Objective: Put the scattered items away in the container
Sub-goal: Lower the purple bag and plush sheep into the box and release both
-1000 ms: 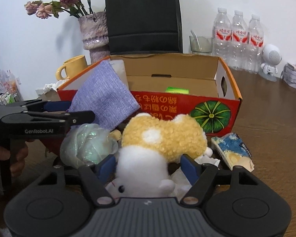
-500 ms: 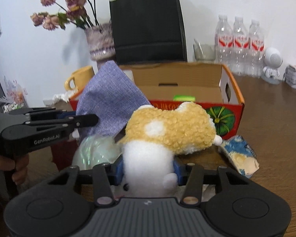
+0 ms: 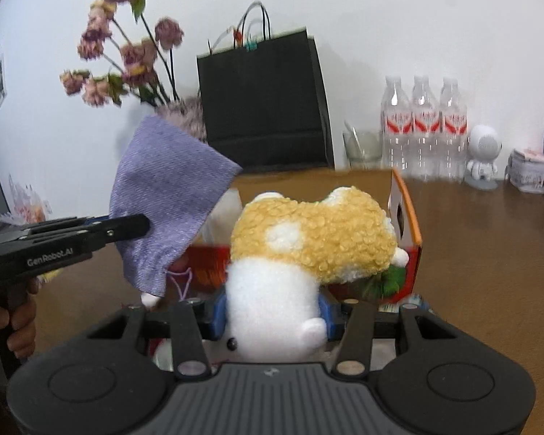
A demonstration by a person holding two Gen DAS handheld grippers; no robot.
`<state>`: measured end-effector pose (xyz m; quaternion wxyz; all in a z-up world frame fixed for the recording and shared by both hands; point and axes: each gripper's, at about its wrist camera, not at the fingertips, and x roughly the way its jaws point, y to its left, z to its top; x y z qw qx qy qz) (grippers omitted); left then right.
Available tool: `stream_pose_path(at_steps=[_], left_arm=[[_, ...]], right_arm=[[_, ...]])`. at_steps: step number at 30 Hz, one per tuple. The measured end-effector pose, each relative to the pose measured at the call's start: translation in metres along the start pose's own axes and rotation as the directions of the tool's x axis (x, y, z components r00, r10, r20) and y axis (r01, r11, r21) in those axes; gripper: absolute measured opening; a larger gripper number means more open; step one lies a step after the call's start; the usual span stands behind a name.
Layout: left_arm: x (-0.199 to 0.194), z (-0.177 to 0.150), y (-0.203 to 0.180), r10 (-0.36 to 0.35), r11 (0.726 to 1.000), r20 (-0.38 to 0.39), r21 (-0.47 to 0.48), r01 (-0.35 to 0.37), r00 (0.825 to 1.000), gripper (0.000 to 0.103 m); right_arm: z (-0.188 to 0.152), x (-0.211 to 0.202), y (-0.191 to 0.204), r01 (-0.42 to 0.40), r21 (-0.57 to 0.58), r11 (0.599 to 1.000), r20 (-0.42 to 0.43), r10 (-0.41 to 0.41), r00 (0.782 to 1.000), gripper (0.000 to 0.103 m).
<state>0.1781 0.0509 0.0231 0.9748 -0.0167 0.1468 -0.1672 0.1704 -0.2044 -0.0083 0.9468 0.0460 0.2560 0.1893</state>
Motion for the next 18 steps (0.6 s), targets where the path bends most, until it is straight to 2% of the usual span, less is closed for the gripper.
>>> stream_pose_path(at_steps=[4,7,12,18], left_arm=[[0.002,0.031,0.02,0.031,0.997,0.075,-0.075,-0.026,0.997,0.015],[0.019,0.046,0.036,0.067,0.99,0.077,-0.128,-0.056,0.995,0.015],[0.065,0.05,0.059,0.138,0.978,0.004,-0.158,-0.135,0.99,0.015],[0.11,0.041,0.076,0.2,0.973,-0.098,-0.098,-0.21,0.975,0.015]], right_arm=[[0.032,-0.002,-0.005,0.009,-0.016,1.0,0.06,-0.008,0.998,0.046],[0.057,0.01,-0.012,0.035,-0.034,0.999,0.088,-0.032,0.996,0.046],[0.081,0.051,-0.024,0.047,-0.03,0.998,0.076,-0.044,0.996,0.046],[0.087,0.119,-0.041,0.058,-0.032,0.998,-0.024,-0.059,0.998,0.046]])
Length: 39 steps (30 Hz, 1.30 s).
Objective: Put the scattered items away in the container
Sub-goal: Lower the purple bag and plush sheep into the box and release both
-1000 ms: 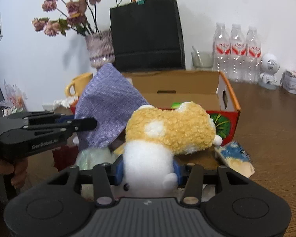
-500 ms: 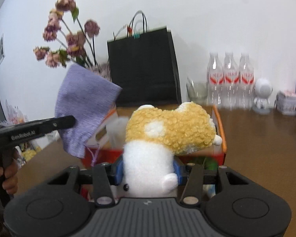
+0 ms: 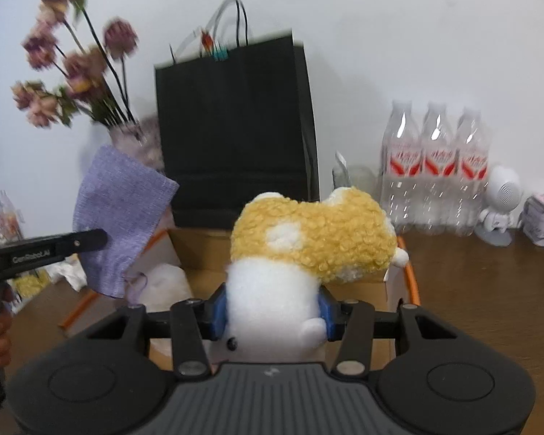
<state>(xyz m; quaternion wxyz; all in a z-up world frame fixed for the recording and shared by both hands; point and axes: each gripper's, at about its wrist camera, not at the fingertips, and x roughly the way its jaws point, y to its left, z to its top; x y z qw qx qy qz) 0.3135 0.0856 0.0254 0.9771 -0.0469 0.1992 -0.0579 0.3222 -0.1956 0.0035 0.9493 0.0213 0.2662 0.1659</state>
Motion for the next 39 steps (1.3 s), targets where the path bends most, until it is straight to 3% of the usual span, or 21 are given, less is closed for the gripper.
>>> stream_pose_path(at_steps=[7,14,16,17,19,20,22,23,24,26,37,39], left_arm=[[0.039,-0.012,-0.007,0.025,0.997,-0.101,0.079,-0.017,0.995,0.016],[0.058,-0.025,-0.017,0.038,0.99,-0.171,0.137,-0.014,0.985,0.023],[0.058,-0.027,-0.019,0.032,0.991,-0.168,0.136,-0.009,0.985,0.038],[0.057,-0.026,-0.02,0.028,0.991,-0.163,0.135,-0.006,0.986,0.041],[0.053,-0.025,-0.022,0.027,0.991,-0.15,0.133,-0.007,0.988,0.06],[0.051,-0.024,-0.023,0.037,0.991,-0.142,0.134,-0.018,0.989,0.064],[0.046,-0.023,-0.026,0.049,0.99,-0.121,0.139,-0.032,0.991,0.084],[0.044,-0.022,-0.028,0.048,0.989,-0.11,0.141,-0.032,0.993,0.085],[0.041,-0.021,-0.03,0.049,0.989,-0.099,0.142,-0.034,0.994,0.089],[0.036,-0.019,-0.033,0.062,0.989,-0.081,0.142,-0.05,0.995,0.102],[0.025,-0.016,-0.044,0.034,0.991,-0.076,0.133,-0.023,0.997,0.103],[0.025,-0.015,-0.043,0.037,0.992,-0.08,0.122,-0.027,0.996,0.103]], right_arm=[[-0.001,0.059,-0.016,0.025,0.012,1.0,-0.127,-0.024,0.992,0.046],[0.0,0.077,-0.027,0.038,0.015,0.999,-0.195,-0.034,0.98,0.047],[0.0,0.078,-0.027,0.042,0.005,0.999,-0.207,-0.04,0.978,0.048],[0.001,0.079,-0.026,0.046,0.003,0.999,-0.21,-0.044,0.977,0.049],[0.002,0.082,-0.027,0.055,0.001,0.998,-0.214,-0.054,0.975,0.05],[0.002,0.083,-0.027,0.063,-0.005,0.998,-0.219,-0.062,0.974,0.061],[0.003,0.082,-0.026,0.06,-0.021,0.998,-0.222,-0.064,0.973,0.072],[0.003,0.08,-0.025,0.063,-0.025,0.998,-0.219,-0.067,0.973,0.084],[0.003,0.079,-0.023,0.068,-0.03,0.997,-0.214,-0.072,0.974,0.089],[0.005,0.075,-0.019,0.059,-0.046,0.997,-0.198,-0.067,0.978,0.089],[0.009,0.063,-0.006,0.059,-0.075,0.995,-0.176,-0.071,0.982,0.094],[0.01,0.061,-0.004,0.061,-0.08,0.995,-0.169,-0.074,0.983,0.1]])
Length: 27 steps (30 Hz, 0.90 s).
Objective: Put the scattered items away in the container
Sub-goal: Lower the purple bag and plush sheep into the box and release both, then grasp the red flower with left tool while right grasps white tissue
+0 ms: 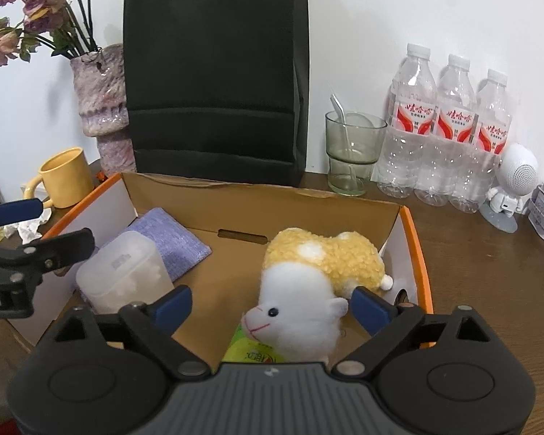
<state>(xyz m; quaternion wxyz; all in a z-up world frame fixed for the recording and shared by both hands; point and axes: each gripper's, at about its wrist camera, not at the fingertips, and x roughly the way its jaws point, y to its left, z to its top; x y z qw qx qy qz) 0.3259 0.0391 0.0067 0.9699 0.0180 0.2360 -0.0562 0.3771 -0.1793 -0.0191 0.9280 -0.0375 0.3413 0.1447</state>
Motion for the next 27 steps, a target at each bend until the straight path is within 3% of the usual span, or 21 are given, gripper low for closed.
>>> stream_pose_path(at_steps=[17,27], left_arm=[[-0.065,0.001,-0.003,-0.063,0.998,0.098,-0.022,0.065,0.993,0.103],[-0.119,-0.042,0.013,-0.06,0.998,0.108,-0.028,0.064,0.992,0.103]], right_arm=[[-0.002,-0.08,0.0,-0.018,-0.01,1.0,0.16,0.019,0.987,0.103],[-0.065,-0.131,-0.002,0.012,-0.037,0.999,0.184,-0.005,0.983,0.103]])
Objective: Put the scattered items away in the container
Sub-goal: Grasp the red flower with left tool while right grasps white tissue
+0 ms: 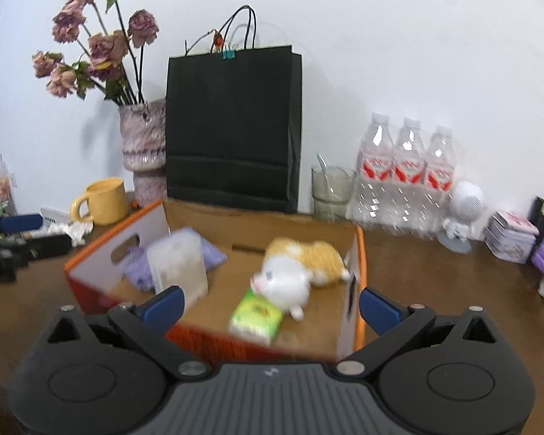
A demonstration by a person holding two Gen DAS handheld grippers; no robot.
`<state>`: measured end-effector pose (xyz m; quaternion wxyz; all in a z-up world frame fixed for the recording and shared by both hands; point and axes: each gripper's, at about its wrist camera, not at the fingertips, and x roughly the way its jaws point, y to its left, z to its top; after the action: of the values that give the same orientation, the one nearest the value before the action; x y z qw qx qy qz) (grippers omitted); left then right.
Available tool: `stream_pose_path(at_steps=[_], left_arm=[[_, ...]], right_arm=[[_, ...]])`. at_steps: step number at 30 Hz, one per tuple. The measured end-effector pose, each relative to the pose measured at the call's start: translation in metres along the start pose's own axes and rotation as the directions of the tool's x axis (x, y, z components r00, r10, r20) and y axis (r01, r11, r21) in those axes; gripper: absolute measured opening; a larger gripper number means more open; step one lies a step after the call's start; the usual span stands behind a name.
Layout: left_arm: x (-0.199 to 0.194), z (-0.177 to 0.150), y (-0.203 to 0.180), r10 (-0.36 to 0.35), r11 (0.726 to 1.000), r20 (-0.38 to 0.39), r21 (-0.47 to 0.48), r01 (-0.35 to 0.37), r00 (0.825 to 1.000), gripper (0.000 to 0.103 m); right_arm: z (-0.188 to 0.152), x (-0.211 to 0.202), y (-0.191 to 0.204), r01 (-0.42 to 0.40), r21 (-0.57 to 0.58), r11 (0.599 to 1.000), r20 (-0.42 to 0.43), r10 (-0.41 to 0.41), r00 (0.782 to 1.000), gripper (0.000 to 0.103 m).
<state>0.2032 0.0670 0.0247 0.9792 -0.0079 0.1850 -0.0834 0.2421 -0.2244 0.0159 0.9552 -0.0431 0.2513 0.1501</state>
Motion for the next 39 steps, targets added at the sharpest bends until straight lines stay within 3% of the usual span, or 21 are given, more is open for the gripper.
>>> stream_pose_path(at_steps=[10,19,25,28,30,32,39], left_arm=[[-0.036,-0.051,-0.013,-0.046,0.999,-0.062,0.019,0.047,0.997,0.103],[-0.023,-0.077,-0.019,-0.06,0.998,-0.143,0.008,0.062,0.988,0.098],[-0.014,-0.085,-0.02,-0.075,0.997,-0.18,0.013,0.079,0.981,0.076],[-0.01,-0.087,-0.018,-0.103,0.995,-0.201,-0.002,0.104,0.974,0.054],[-0.01,-0.087,-0.018,-0.111,0.994,-0.202,-0.005,0.112,0.973,0.052],[-0.011,-0.087,-0.018,-0.117,0.993,-0.194,-0.007,0.118,0.974,0.046],[-0.011,-0.086,-0.016,-0.117,0.993,-0.188,-0.016,0.116,0.975,0.043]], right_arm=[[-0.075,-0.033,0.013,-0.013,0.013,1.0,-0.004,0.013,1.0,0.1],[-0.097,-0.019,0.032,-0.028,-0.047,0.998,-0.067,0.025,0.997,0.095],[-0.103,-0.006,0.027,-0.015,-0.022,1.0,-0.127,0.012,0.992,0.076],[-0.106,0.0,0.023,-0.031,0.002,1.0,-0.163,0.031,0.986,0.051],[-0.107,-0.001,0.021,-0.043,0.015,0.999,-0.156,0.045,0.987,0.038],[-0.108,-0.001,0.021,-0.044,0.02,0.999,-0.151,0.046,0.987,0.035],[-0.106,-0.006,0.019,-0.053,0.025,0.998,-0.119,0.056,0.991,0.03]])
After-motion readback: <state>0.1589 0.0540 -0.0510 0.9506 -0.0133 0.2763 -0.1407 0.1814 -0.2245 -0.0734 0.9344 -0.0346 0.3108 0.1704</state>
